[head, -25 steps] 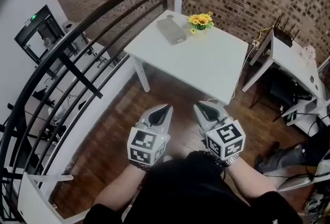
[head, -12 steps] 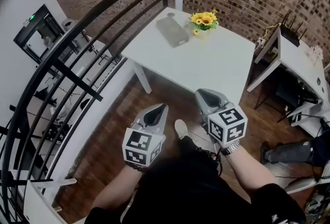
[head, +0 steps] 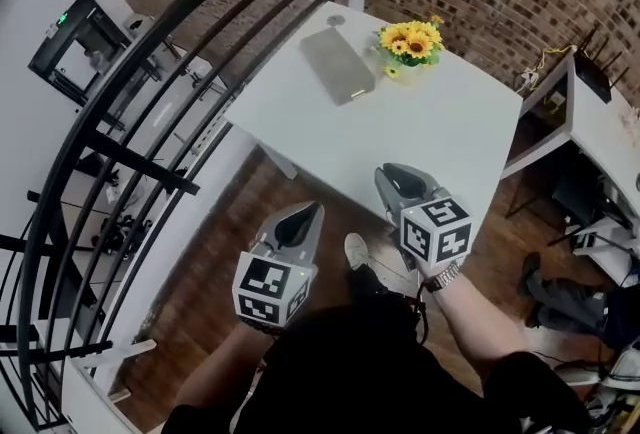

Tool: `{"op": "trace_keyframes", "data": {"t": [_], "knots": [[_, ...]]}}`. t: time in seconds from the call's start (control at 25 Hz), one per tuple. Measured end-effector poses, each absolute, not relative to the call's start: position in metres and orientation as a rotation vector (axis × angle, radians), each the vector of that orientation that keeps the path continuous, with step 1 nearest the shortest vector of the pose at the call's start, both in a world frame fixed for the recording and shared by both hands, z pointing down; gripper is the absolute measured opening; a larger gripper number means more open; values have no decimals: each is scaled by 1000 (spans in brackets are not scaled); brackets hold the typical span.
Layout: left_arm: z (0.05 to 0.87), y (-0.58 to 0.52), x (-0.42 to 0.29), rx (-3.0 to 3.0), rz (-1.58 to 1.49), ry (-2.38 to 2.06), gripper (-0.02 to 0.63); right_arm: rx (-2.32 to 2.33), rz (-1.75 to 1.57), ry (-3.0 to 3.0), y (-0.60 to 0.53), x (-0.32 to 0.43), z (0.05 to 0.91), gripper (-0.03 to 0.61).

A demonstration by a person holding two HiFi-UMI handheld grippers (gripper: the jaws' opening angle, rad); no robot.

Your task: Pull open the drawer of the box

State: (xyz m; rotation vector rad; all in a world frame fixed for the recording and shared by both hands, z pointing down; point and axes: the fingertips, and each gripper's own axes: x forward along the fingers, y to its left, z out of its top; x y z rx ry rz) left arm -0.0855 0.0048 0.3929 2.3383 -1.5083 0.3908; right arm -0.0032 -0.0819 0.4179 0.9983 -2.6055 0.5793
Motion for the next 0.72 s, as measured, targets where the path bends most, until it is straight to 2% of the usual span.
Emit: {"op": "trace_keyframes", "data": {"t": [0.32, 0.72], "knots": [[416, -75, -90, 2254, 430, -1511, 17, 943, 734, -2556, -165, -17, 459, 57], [445, -141, -100, 2160, 476, -1515, 16, 903, 1104, -2446, -251, -37, 525, 83]]}}
